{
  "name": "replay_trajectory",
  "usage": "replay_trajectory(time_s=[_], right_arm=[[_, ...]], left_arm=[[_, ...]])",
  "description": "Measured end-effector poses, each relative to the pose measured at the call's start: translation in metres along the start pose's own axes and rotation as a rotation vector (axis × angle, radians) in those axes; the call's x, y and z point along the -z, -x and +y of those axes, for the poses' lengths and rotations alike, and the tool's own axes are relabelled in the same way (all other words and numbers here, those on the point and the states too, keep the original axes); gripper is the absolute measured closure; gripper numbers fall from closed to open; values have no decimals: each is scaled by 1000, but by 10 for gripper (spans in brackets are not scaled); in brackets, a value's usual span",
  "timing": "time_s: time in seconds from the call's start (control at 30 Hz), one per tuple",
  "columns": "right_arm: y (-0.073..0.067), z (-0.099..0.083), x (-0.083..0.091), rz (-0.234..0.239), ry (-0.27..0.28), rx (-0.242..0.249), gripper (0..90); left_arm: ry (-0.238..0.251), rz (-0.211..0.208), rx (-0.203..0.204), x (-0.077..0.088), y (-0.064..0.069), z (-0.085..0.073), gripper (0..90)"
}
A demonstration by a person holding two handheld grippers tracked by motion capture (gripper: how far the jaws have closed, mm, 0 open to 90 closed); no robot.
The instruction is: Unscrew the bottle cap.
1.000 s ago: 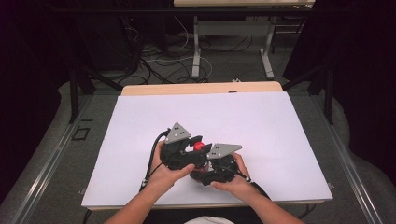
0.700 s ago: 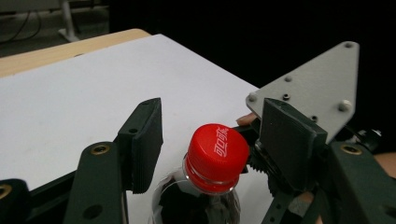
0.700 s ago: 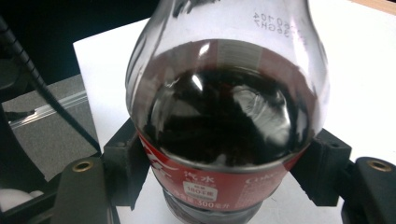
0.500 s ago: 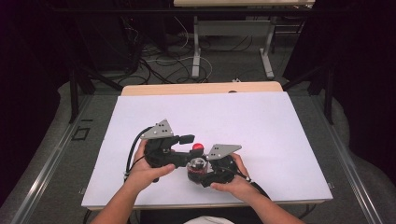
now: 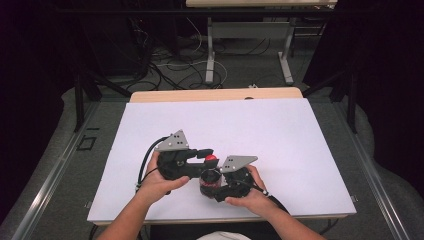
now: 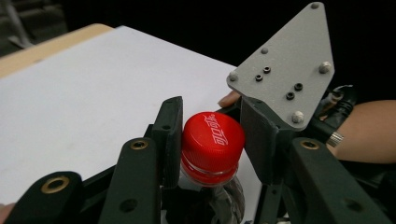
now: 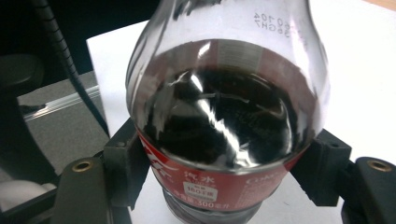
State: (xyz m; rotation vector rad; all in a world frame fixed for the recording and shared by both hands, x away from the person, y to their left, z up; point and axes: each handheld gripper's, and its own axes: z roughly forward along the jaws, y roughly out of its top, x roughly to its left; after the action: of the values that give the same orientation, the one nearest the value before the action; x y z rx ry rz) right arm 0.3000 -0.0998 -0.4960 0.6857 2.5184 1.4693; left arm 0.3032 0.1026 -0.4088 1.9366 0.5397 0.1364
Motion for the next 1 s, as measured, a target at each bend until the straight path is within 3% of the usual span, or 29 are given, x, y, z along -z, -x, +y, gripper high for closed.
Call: replay_trajectory(time_s=[0.07,0.1,0.17,0.2,0.23,0.27,0.37,0.47,0.6,0.63,0.67,0.7,0.73,0.8,0.83,1.0], right_arm=[[0,0,0,-24,1,-9,292],[1,0,0,-33,0,-11,292],[3,0,1,-44,-18,-15,292],[3,-1,1,-56,-20,-15,292],[3,-1,0,-67,-7,-24,292],[4,-1,0,-72,-10,-29,292],[5,-1,1,-83,-28,-37,292],[6,-2,1,-97,-10,-45,292],[8,-1,2,-84,-3,-46,292],[8,-1,3,-82,-3,-47,292],[8,-1,4,-73,-10,-48,292],[8,-1,3,-68,-6,-50,292],[8,-1,3,-64,-3,-45,292],[8,-1,2,-58,-4,-44,291],[7,-1,3,-50,-23,-45,291],[5,-1,1,-37,-7,-30,292]], left_arm=[[-2,22,4,-1,2,0,610],[11,83,22,-5,8,0,610],[8,107,32,-7,10,0,611],[9,167,60,-10,17,1,611],[7,194,73,-12,20,1,611],[7,194,73,-12,20,1,611],[17,288,100,-18,30,2,611],[28,332,125,-22,35,3,610],[36,262,122,-19,27,4,567],[33,203,111,-17,20,4,527],[38,169,114,-15,17,4,501],[38,169,114,-15,17,4,480],[43,119,102,-12,11,3,460],[35,59,91,-11,5,2,430],[40,39,84,-10,2,2,423],[27,-41,47,-9,-9,-1,434]])
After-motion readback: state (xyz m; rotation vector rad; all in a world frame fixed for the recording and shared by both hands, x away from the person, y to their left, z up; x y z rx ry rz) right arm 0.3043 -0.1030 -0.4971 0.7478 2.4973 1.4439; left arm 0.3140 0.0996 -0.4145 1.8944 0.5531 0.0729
